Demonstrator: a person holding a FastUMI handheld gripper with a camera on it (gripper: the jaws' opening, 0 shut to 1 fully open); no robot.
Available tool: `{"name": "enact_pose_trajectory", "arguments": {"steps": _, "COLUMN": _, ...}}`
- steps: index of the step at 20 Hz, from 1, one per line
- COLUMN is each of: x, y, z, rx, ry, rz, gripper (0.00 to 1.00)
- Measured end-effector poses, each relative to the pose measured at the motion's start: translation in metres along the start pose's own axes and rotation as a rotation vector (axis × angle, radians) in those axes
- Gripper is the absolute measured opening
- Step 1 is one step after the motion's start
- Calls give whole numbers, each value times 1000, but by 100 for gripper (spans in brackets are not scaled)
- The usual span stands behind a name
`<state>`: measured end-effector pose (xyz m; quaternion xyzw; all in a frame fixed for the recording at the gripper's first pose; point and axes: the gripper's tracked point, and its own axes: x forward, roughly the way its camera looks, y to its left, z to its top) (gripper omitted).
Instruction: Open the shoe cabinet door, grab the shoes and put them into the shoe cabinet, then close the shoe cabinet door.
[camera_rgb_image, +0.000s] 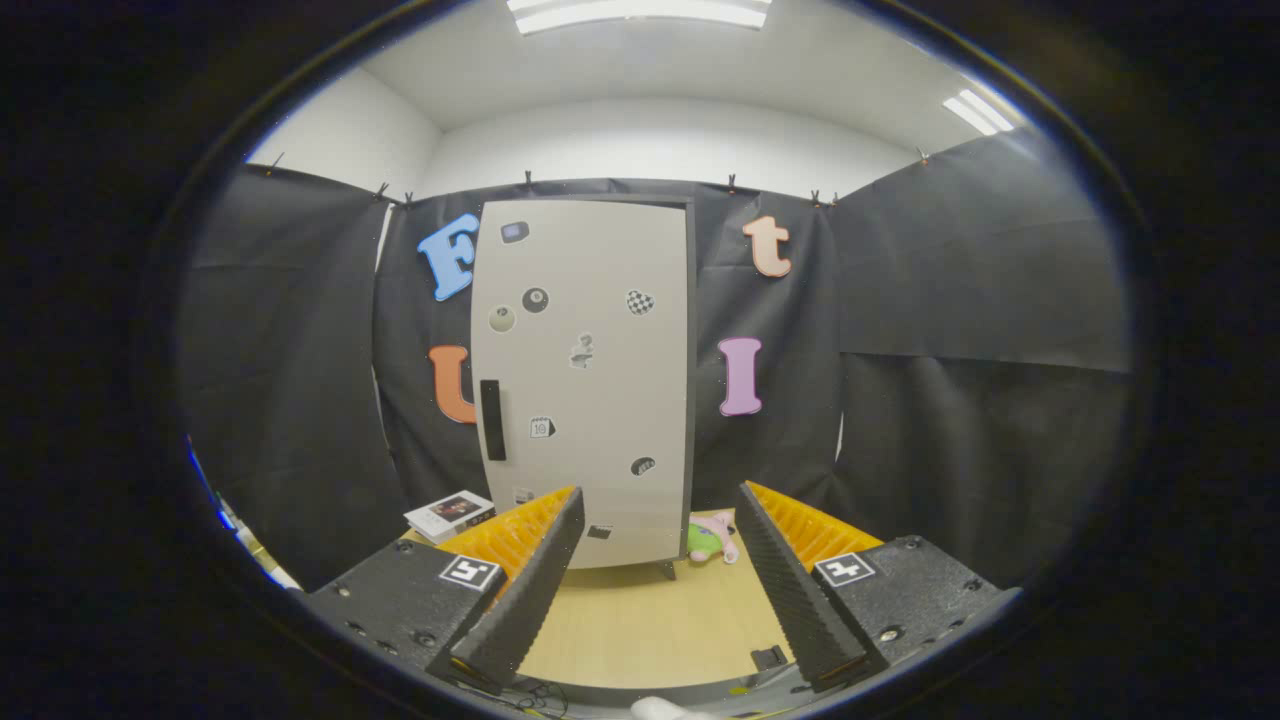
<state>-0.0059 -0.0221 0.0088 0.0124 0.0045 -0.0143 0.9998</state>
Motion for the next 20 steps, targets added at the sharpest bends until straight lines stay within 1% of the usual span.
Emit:
{"name": "enact_pose_trajectory", "arguments": {"steps": 10, "x": -3, "y": 4, "z": 4, "rx": -4, "ry": -11, "rz": 2, "gripper": 99}}
{"name": "enact_pose_trajectory", "arguments": {"steps": 20, "x": 2, "y": 1, "z": 7, "rx": 4, "ry": -24, "rz": -19, "gripper": 99}}
